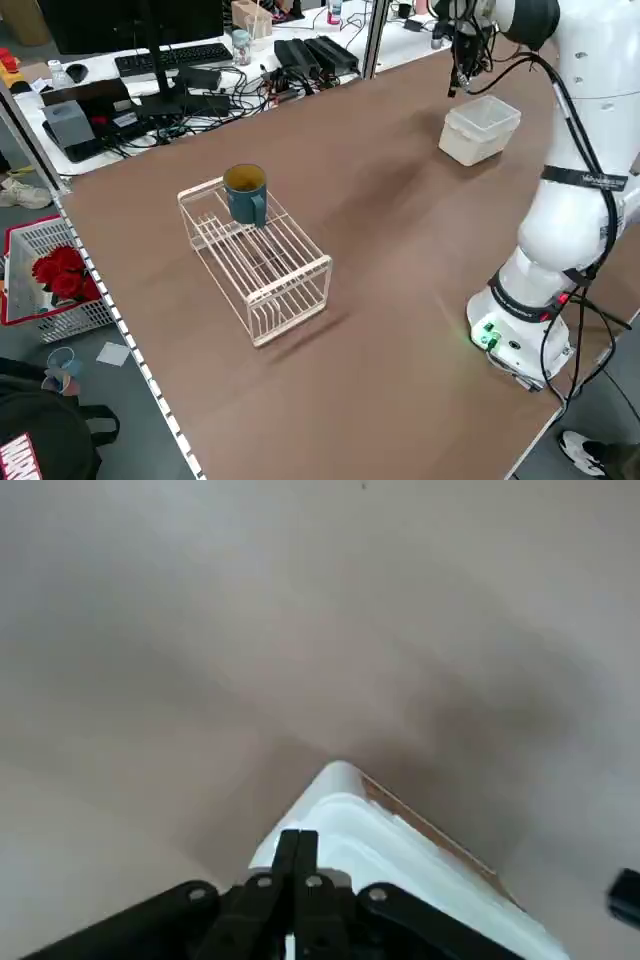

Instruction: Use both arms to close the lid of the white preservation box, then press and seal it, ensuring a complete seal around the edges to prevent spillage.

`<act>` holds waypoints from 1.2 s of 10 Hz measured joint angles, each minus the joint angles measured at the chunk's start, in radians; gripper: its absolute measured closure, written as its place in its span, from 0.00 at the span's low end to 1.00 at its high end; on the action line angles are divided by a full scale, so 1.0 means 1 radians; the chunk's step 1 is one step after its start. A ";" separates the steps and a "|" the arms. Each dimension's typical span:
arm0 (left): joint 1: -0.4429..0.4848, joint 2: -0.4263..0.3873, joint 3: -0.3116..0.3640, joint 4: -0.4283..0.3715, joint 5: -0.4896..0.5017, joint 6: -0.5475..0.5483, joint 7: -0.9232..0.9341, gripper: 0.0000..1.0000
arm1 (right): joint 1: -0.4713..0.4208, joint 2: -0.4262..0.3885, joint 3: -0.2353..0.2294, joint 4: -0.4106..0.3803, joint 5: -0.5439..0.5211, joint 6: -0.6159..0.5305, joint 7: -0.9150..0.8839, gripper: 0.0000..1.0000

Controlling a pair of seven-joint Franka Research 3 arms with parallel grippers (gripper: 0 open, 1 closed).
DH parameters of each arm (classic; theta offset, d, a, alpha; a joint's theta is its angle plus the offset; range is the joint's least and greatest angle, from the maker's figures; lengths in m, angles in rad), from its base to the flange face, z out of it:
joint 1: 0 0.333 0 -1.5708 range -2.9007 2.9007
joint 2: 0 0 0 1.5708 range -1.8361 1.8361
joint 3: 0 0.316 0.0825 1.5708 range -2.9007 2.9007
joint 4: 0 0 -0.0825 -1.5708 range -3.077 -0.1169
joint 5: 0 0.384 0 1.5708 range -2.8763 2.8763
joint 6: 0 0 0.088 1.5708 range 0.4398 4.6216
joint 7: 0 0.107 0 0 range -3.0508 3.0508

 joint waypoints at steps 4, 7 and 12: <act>0.277 -0.078 -0.183 0.031 0.006 -0.143 0.115 0.94 | -0.060 -0.126 -0.200 0.005 -0.011 -0.163 -0.148 0.59; 0.323 -0.140 -0.182 0.077 0.041 -0.297 0.226 0.56 | -0.107 -0.223 -0.251 0.003 -0.129 -0.175 -0.228 0.13; 0.350 -0.257 0.056 0.196 -0.166 -0.429 0.712 0.36 | -0.172 -0.401 -0.247 -0.031 -0.405 -0.235 -0.323 0.00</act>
